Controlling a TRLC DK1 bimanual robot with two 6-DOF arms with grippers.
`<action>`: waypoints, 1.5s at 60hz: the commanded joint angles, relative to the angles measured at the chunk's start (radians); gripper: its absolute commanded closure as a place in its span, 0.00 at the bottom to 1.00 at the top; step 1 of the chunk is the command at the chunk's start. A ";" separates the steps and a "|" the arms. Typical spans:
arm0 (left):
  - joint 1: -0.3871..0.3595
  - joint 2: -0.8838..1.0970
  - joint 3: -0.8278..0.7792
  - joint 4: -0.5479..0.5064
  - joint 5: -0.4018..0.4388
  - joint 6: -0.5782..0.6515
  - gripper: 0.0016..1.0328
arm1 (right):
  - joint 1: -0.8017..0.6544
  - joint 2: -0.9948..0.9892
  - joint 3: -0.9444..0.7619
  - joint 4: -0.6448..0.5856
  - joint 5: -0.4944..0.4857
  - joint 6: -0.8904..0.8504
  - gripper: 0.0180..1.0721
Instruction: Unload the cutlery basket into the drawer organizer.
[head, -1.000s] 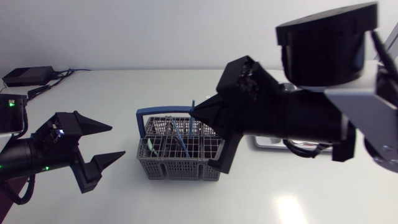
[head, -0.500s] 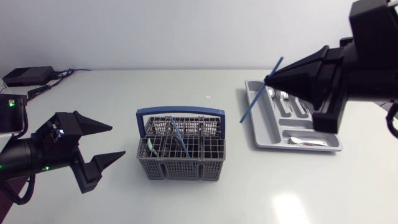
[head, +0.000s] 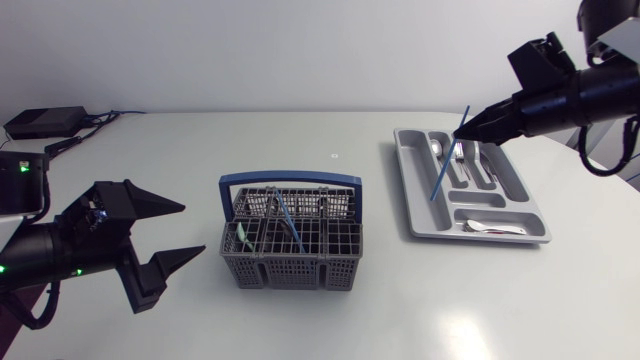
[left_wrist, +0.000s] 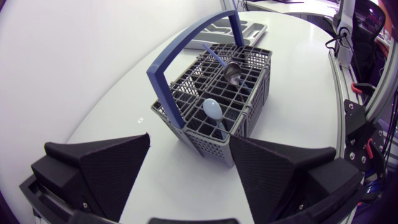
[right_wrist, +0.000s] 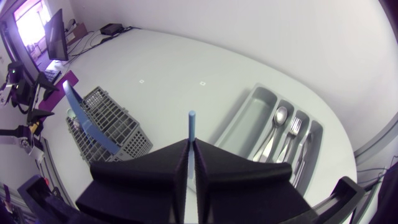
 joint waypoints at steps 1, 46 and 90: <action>-0.009 0.014 0.026 -0.012 0.003 0.000 0.05 | -0.024 0.119 0.073 -0.020 0.001 0.031 0.94; -0.034 0.045 0.040 -0.013 -0.003 -0.010 0.05 | -0.045 0.734 0.513 -0.183 0.061 0.118 0.91; -0.057 0.051 0.065 -0.026 -0.009 -0.045 0.05 | 0.088 0.327 0.108 0.127 0.151 0.040 0.36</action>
